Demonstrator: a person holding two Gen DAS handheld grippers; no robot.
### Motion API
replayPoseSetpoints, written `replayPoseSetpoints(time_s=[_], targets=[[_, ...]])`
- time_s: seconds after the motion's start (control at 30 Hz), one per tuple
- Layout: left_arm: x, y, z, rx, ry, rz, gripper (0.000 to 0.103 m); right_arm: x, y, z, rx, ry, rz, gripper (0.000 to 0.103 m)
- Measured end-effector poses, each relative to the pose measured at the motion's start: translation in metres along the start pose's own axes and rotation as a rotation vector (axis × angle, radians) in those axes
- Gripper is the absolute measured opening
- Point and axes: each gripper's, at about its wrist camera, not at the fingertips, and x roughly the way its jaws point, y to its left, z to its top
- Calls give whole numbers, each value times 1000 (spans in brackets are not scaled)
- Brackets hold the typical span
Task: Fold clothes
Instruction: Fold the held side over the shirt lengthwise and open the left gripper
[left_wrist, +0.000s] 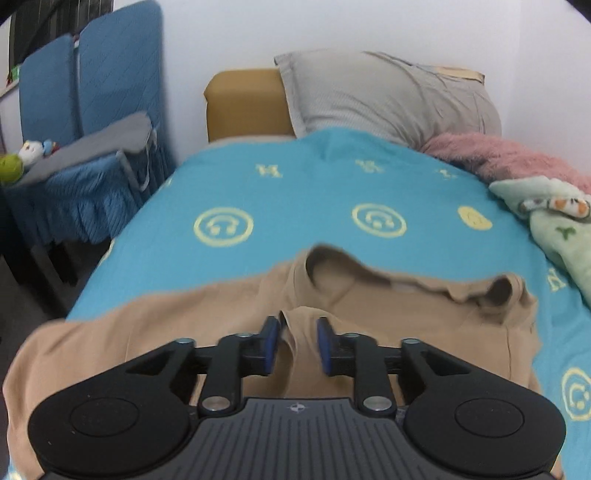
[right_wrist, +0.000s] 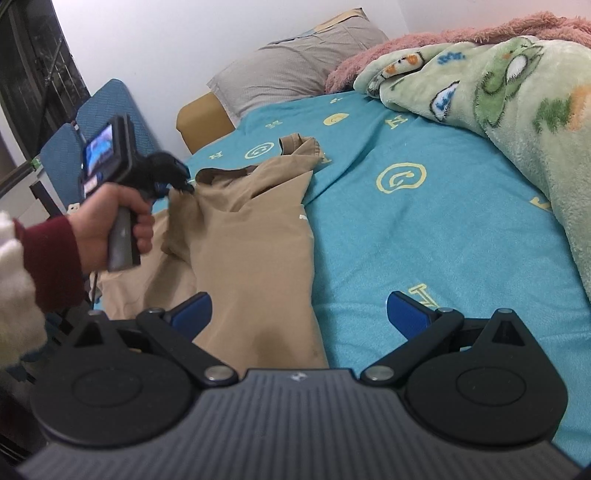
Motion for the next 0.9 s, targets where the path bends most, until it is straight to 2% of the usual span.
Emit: replayPoseSetpoints(time_s=[0.03, 0.1, 0.17, 0.2, 0.27, 0.33, 0.5, 0.6, 0.73, 0.9], targets=[[-7, 4, -6, -10, 22, -9, 49, -1, -1, 1, 3, -8, 5, 103], [-33, 19, -18, -56, 54, -39, 53, -2, -2, 3, 7, -19, 15, 103], [-75, 31, -37, -83, 64, -95, 55, -4, -3, 5, 14, -26, 22, 103], [-96, 37, -46, -97, 69, -122, 61, -5, -4, 6, 18, -28, 25, 103], [-142, 44, -70, -129, 97, -165, 62, -8, -5, 9, 30, -32, 35, 103], [-186, 45, -101, -169, 173, -218, 62, -14, -5, 10, 31, -41, 44, 103], [-260, 38, -188, -248, 333, -345, 59, -39, 3, 12, -1, -79, 37, 103], [-279, 30, -221, -253, 391, -430, 58, -60, 5, 13, -6, -107, 26, 103], [-296, 15, -251, -168, 414, -435, 56, -81, 10, 10, -17, -118, 10, 103], [-302, 10, -270, -137, 461, -463, 43, -102, 16, 4, -40, -127, 7, 103]])
